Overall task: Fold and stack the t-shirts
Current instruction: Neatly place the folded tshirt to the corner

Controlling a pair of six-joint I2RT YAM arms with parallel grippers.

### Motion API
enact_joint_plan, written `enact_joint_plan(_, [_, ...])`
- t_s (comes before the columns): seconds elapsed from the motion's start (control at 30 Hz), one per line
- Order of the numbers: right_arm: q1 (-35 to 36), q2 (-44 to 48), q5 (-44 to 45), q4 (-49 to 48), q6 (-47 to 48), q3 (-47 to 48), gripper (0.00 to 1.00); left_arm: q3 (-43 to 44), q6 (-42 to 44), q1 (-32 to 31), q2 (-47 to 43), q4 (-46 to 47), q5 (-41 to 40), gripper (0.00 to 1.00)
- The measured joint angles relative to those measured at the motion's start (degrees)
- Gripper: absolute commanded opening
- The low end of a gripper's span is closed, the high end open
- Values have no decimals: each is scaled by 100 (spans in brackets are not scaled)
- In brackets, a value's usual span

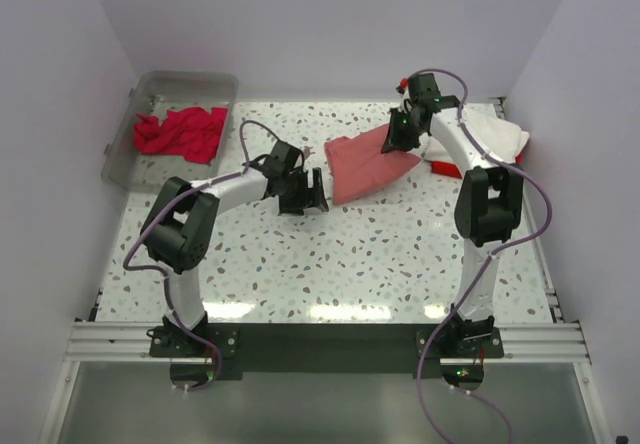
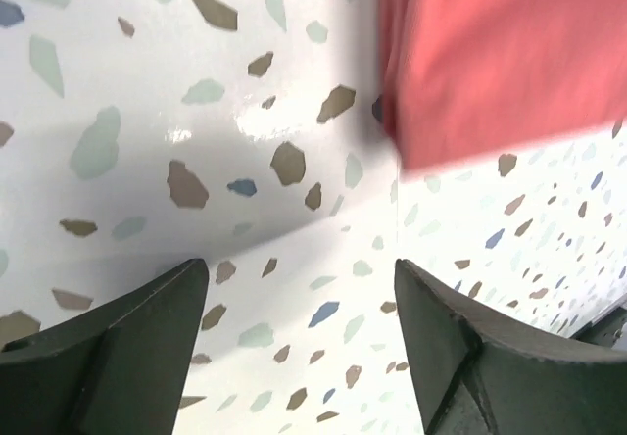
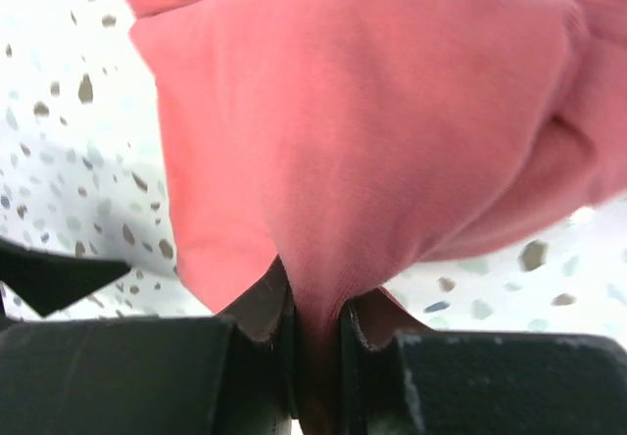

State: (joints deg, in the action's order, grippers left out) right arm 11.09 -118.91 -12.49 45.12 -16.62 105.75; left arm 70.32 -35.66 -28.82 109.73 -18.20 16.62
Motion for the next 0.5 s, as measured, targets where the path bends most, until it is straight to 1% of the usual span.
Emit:
enact_joint_plan(0.07, [-149,-122,17,109,44,326,0,-136,37,4,-118,-4,-44,87])
enact_joint_plan(0.33, [-640,-387,153,551,173,1235,0,-802,83,17,-625,101,-107,88])
enact_joint_plan(0.5, [-911,-837,267,907,326,2409,0,-1250,63,24,-914,398,-74,88])
